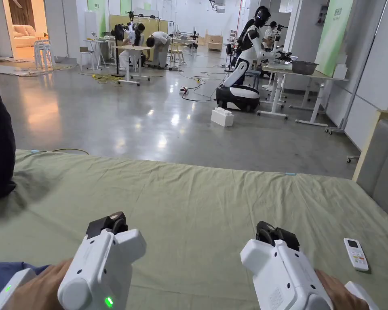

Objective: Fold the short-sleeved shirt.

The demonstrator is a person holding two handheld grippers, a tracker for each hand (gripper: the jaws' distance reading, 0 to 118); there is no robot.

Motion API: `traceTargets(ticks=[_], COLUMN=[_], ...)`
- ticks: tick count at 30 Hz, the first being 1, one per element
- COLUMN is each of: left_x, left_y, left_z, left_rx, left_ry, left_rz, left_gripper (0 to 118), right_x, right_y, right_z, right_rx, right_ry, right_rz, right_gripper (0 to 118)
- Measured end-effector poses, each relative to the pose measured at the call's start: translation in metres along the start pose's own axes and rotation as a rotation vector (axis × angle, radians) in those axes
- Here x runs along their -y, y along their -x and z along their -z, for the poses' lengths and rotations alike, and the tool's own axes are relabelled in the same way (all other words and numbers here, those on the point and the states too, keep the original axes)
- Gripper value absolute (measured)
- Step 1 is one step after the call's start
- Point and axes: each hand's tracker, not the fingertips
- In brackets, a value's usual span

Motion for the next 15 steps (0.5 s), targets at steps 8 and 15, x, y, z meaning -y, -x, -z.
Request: traceTargets(ticks=[8, 15], left_x=[0.015, 0.036], left_y=[0.028, 0.041], left_z=[-0.001, -0.006], left_rx=[0.076, 0.004], left_ry=[0.074, 0.056], left_rz=[-0.703, -1.415], left_gripper=[4, 4], right_x=[0.019, 0.033], right_y=[-0.013, -0.022], right_z=[0.007, -0.004], right_rx=[-0.008, 0.112], right_ry=[0.104, 0.223], right_rz=[0.57, 1.349], right_gripper=[1, 0])
